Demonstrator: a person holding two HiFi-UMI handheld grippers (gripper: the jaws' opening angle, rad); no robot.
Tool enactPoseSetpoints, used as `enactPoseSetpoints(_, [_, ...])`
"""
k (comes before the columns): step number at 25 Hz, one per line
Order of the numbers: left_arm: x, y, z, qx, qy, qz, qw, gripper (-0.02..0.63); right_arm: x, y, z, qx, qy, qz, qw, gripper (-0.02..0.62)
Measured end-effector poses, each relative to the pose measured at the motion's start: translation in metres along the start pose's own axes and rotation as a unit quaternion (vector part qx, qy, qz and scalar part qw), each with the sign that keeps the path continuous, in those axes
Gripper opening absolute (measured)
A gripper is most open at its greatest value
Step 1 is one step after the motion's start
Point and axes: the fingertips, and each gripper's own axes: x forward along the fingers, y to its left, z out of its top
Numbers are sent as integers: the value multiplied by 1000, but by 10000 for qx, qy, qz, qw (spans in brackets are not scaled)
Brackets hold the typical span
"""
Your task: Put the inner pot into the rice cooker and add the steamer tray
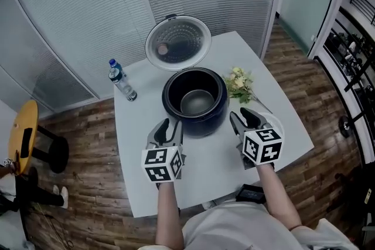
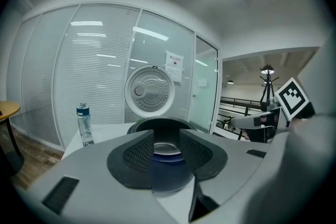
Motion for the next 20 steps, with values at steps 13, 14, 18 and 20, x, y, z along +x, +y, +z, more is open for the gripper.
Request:
enactPoseSetpoints(13, [-35, -42, -28, -260, 62, -515, 9983, 144, -49, 9, -25, 135, 36, -147, 9998, 152])
enactPoseSetpoints(14, [-36, -44, -29, -290, 52, -551, 9980, 144, -52, 9, -27, 143, 35, -166, 9998, 152])
enactPoseSetpoints(18, [-37, -54, -36, -391, 61, -672, 9970, 144, -61, 5, -35, 121, 68, -258, 9996, 152])
enactPoseSetpoints(20, [-35, -59, -41, -435, 97, -742, 9962, 144, -63, 1, -40, 110, 114, -305, 9994, 152])
